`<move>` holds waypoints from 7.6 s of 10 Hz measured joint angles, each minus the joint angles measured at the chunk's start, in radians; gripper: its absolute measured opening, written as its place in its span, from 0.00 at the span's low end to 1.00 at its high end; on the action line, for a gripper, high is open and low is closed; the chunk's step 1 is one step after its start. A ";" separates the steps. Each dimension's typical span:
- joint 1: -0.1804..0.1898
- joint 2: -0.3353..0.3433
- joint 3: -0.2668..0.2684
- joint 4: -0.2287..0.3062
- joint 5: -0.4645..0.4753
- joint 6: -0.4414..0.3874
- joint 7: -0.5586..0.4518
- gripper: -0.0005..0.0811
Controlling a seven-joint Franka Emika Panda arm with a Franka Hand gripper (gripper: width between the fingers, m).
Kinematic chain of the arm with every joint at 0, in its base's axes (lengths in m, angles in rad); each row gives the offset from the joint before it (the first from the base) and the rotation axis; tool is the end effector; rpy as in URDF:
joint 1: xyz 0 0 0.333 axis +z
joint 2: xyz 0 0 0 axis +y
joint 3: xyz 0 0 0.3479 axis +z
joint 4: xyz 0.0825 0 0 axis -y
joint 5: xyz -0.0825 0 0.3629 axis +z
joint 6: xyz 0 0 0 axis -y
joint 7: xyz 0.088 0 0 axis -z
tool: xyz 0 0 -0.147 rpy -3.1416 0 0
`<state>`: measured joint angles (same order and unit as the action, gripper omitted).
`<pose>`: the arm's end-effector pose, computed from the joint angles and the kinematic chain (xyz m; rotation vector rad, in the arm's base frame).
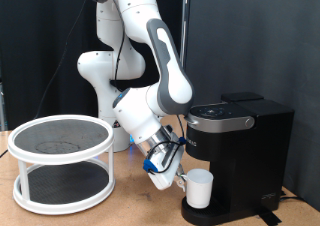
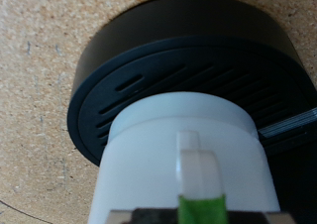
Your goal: Make a cup of coffee with the keurig machine
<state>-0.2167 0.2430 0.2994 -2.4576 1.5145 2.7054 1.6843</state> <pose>0.4676 0.0260 0.2081 -0.1379 2.6557 0.7229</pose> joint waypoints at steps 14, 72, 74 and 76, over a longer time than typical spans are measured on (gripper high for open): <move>-0.068 -0.092 -0.027 -0.132 -0.039 -0.177 -0.057 0.98; -0.127 -0.351 0.150 0.391 -1.218 -0.571 0.600 1.00; -0.127 -0.348 0.163 0.366 -1.218 -0.535 0.602 1.00; -0.127 -0.348 0.174 0.333 -1.218 -0.495 0.606 0.84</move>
<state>-0.3437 -0.1051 0.4738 -2.1241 0.2961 2.2105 2.2903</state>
